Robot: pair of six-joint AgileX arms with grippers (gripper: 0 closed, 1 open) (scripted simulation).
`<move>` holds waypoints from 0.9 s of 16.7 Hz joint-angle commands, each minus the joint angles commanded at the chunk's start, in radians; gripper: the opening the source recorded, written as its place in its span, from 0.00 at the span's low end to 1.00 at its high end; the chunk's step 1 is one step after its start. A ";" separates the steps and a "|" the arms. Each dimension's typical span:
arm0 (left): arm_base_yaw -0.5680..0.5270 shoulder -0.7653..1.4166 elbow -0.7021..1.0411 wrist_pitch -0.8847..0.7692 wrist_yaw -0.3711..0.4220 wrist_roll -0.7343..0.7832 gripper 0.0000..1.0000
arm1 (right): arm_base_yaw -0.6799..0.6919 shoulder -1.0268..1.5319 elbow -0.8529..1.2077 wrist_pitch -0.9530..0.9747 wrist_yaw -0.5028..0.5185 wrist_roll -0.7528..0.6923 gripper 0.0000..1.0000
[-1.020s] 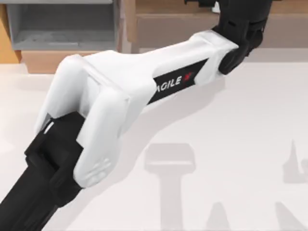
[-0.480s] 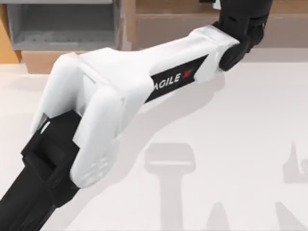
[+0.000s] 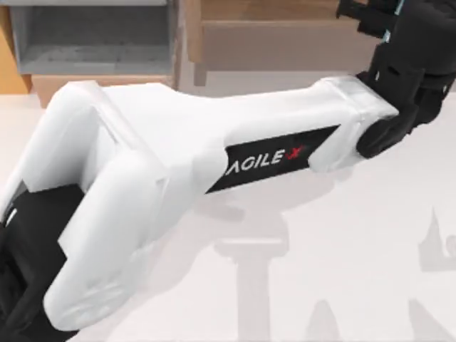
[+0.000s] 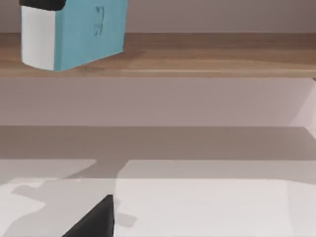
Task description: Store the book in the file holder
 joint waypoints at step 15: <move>0.157 -0.641 -1.045 0.143 0.322 0.754 0.00 | 0.000 0.000 0.000 0.000 0.000 0.000 1.00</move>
